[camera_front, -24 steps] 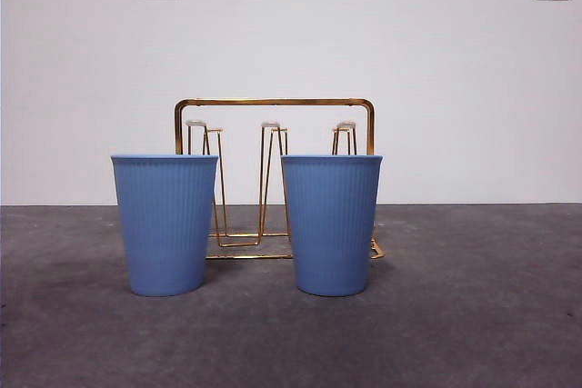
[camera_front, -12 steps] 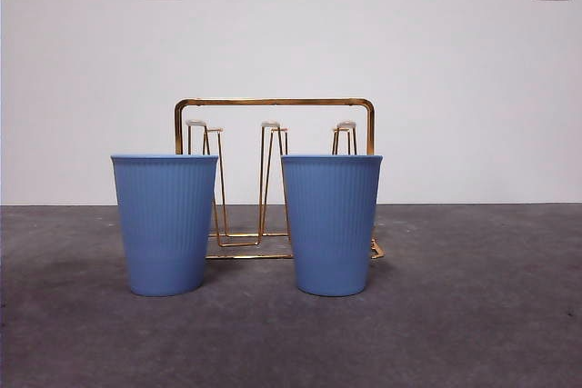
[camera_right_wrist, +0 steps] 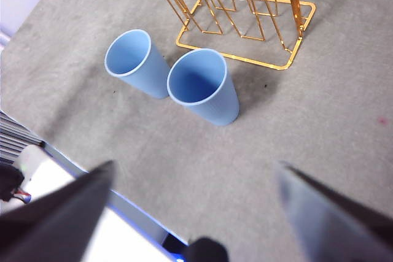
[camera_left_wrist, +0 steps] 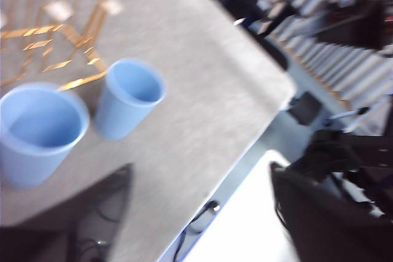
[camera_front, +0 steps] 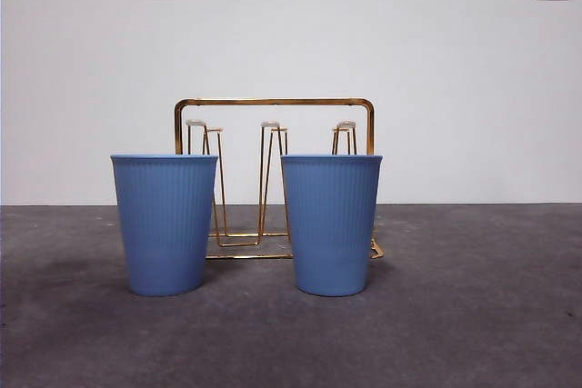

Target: Pick up cup 1,put cup 1 in the cup rack,pick up cup 2,put cup 2 in the cup rack

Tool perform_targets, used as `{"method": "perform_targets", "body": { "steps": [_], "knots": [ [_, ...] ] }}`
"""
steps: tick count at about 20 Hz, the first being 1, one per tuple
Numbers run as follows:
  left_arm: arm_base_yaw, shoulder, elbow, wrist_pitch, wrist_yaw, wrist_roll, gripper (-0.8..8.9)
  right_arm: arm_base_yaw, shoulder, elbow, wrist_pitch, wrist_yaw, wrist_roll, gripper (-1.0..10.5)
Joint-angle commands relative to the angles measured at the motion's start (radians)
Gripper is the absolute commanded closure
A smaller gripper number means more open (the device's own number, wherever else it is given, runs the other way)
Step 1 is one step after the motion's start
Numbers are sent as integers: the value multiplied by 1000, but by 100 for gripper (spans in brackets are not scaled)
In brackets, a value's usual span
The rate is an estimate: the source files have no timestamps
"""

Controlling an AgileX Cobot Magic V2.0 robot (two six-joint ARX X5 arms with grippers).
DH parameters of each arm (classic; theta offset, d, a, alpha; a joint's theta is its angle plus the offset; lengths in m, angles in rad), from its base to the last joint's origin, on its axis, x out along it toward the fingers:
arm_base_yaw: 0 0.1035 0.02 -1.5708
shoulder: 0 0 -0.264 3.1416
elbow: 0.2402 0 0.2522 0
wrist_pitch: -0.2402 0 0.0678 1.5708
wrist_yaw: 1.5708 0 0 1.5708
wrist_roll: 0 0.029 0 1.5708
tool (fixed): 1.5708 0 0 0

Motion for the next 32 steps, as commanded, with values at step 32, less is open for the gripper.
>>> {"method": "perform_targets", "body": {
  "steps": [32],
  "knots": [
    [-149, 136, 4, 172, 99, -153, 219, 488, 992, 307, 246, 457, 217, 893]
  ]
}}
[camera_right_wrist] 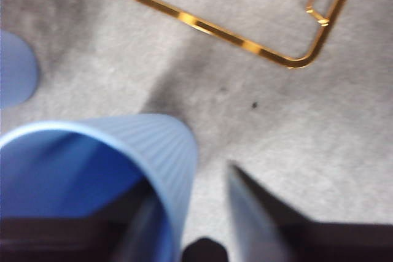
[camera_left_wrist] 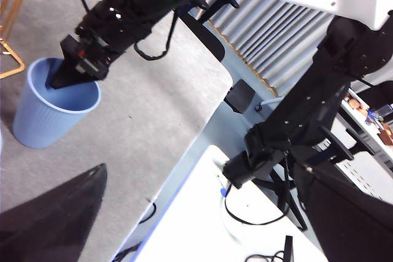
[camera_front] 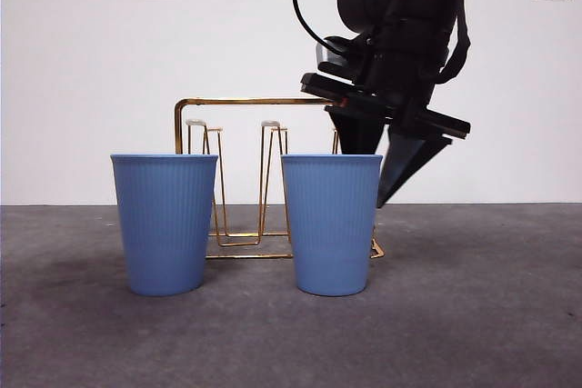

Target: Pick up cup 1,put cup 1 in the cup rack,pick up cup 2,put cup 2 in the cup rack

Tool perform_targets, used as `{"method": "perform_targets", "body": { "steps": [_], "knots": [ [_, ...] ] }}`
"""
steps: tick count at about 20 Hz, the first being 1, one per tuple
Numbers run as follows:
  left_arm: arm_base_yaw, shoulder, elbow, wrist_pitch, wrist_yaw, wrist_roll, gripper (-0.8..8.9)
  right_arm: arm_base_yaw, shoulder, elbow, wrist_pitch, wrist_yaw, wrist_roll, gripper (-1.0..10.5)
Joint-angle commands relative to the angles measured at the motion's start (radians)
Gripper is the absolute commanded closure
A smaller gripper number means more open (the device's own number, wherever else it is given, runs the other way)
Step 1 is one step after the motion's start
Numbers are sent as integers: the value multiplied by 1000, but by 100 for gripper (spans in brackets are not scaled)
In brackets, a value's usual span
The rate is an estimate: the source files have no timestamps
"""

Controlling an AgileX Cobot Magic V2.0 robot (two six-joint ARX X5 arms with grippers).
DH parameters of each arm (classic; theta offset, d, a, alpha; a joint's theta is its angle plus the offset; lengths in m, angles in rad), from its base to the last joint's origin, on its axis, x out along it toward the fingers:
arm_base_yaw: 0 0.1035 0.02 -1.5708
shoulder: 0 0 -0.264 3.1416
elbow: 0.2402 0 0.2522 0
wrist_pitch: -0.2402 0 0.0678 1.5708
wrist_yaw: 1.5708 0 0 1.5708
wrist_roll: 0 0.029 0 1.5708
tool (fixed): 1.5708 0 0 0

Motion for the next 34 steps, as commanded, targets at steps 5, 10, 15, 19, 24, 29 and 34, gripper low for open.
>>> {"method": "perform_targets", "body": {
  "steps": [5, 10, 15, 19, 24, 29, 34],
  "knots": [
    [-80, 43, 4, 49, 5, -65, 219, 7, -1, 1, -37, -24, -68, 963],
    [-127, 85, 4, 280, 5, -256, 219, 7, -187, 1, -70, -6, -84, 962],
    [-178, 150, 4, 716, -72, -596, 219, 7, -576, 1, 61, 85, -35, 962],
    [-302, 250, 4, 1101, -285, -848, 219, 7, -814, 1, 238, 139, -1, 962],
    [-470, 444, 4, 1538, -535, -1059, 219, 7, -885, 0, 352, 175, -1, 962],
    [-536, 600, 4, 1852, -703, -1199, 219, 41, -844, -1, 422, 175, 1, 963],
    [-537, 668, 6, 1955, -768, -1255, 219, 143, -757, -2, 458, 223, -26, 963]
  ]
}}
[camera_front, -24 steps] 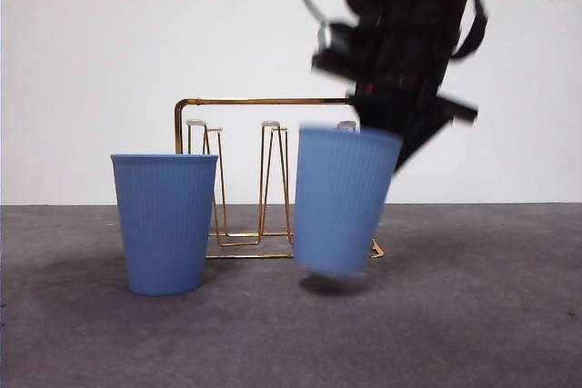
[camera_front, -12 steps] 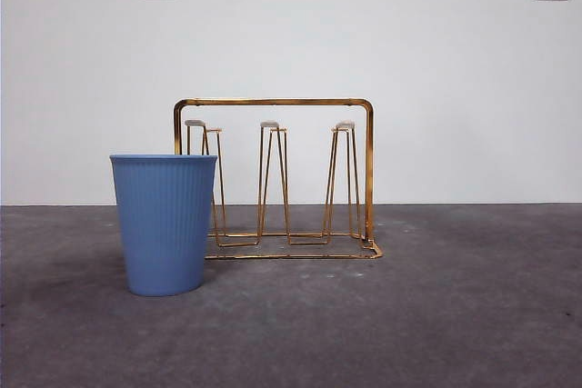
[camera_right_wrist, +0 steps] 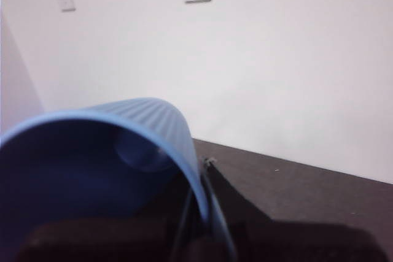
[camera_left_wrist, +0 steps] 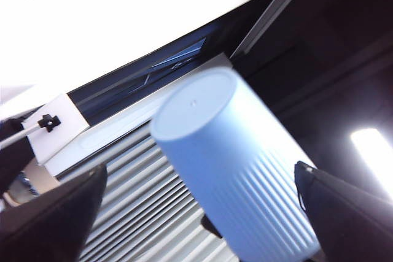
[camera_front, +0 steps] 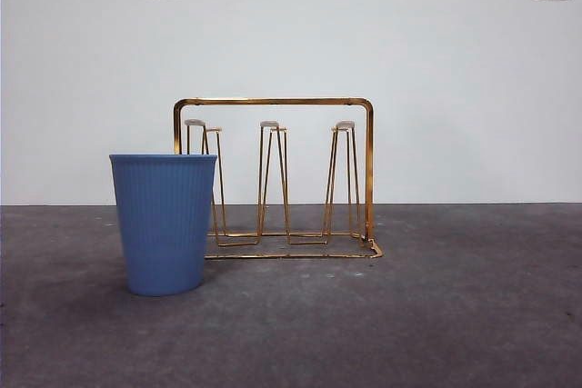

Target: Pick up cup 1,put cup 1 in the cup rack,pick up cup 2,put cup 2 in the cup rack

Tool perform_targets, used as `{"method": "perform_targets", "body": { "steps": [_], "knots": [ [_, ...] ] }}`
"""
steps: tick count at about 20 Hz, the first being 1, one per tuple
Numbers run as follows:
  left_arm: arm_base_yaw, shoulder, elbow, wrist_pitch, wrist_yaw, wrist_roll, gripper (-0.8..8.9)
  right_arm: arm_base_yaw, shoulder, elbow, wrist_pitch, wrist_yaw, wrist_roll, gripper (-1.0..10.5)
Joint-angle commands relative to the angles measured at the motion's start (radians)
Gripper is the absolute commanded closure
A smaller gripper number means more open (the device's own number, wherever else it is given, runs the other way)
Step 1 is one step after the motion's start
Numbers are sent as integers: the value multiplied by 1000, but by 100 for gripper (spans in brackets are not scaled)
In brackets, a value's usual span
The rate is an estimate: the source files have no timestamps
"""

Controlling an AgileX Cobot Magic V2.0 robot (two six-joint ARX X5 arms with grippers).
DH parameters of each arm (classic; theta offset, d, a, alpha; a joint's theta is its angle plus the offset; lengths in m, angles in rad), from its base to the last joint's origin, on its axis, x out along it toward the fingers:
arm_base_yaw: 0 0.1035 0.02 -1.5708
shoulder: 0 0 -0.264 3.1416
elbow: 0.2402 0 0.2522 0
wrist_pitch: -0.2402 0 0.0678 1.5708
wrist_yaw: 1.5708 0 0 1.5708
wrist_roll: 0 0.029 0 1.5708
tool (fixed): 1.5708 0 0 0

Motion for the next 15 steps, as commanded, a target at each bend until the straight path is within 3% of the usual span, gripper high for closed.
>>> {"method": "perform_targets", "body": {
  "steps": [1, 7, 15],
  "knots": [
    [-3, 10, 8, 21, -6, -23, 219, 37, 43, -5, 23, 10, -8, 963],
    [14, 9, 8, 72, -23, -43, 219, 126, 100, -5, 32, 103, -41, 962],
    [18, 9, 8, 72, -24, -45, 220, 132, 105, -5, -40, 138, -63, 962]
  ]
}}
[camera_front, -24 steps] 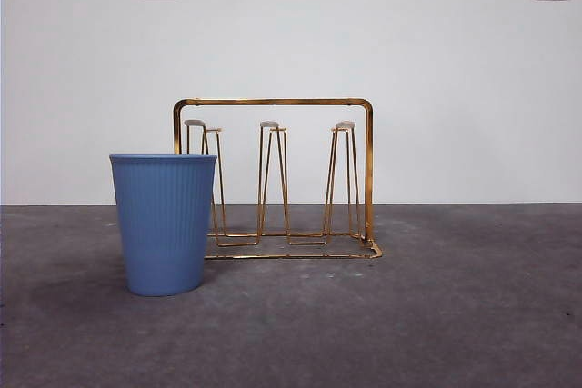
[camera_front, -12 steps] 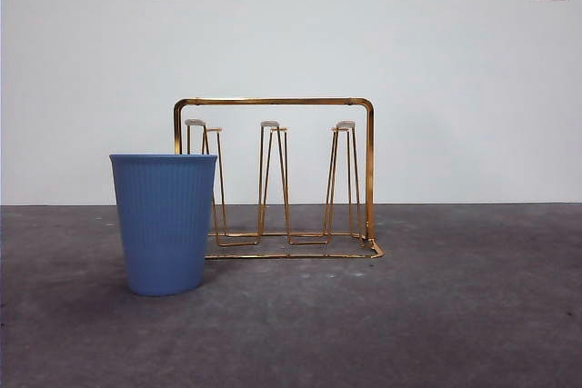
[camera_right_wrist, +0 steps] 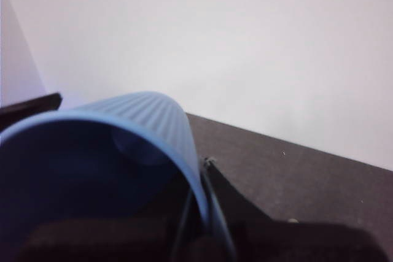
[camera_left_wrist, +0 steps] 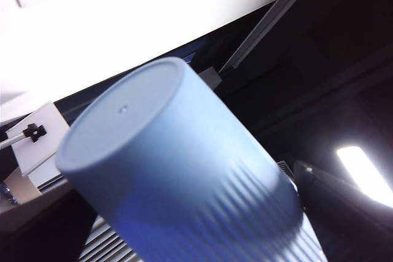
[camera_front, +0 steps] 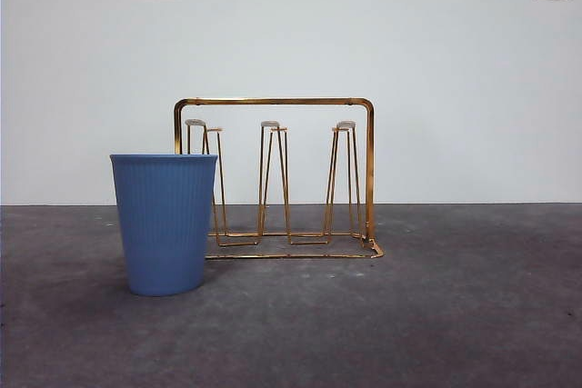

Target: Pick up cup 1,put cup 1 in the cup rack,pick up cup 2,put cup 2 in the cup rack

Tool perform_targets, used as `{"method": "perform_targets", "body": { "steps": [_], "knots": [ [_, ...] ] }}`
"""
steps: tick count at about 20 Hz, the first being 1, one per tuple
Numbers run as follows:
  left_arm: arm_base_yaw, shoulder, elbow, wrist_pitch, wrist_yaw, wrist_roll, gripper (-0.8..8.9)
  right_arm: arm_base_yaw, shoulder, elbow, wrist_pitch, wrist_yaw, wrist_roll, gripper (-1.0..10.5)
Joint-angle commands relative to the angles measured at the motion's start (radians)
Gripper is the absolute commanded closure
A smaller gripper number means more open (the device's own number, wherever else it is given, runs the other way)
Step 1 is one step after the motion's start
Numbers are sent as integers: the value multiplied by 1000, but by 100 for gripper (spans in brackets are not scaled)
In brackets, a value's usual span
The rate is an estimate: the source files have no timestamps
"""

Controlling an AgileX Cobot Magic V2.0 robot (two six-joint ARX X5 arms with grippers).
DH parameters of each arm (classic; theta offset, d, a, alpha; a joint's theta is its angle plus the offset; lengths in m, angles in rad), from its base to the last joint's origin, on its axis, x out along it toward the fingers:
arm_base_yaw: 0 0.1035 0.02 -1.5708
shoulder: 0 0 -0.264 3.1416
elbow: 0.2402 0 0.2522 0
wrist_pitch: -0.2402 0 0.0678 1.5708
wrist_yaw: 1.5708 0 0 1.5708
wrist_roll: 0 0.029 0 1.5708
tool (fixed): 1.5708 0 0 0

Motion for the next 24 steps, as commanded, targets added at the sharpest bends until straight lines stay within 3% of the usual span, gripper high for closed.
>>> {"method": "perform_targets", "body": {
  "steps": [1, 4, 10, 16, 24],
  "knots": [
    [3, 3, 6, 29, 0, 5, 221, 4, 14, -5, -32, 14, -23, 962],
    [3, 3, 6, 29, 0, 5, 229, 4, 14, -5, -43, 14, -23, 962],
    [3, 3, 6, 29, 4, 6, 413, 4, 16, -5, -83, 28, -23, 960],
    [3, 3, 6, 26, 38, 7, 416, 4, 15, -5, -97, 52, -23, 959],
    [3, 3, 6, 27, 60, 7, 699, 4, 15, -5, -128, 52, -23, 958]
  ]
}}
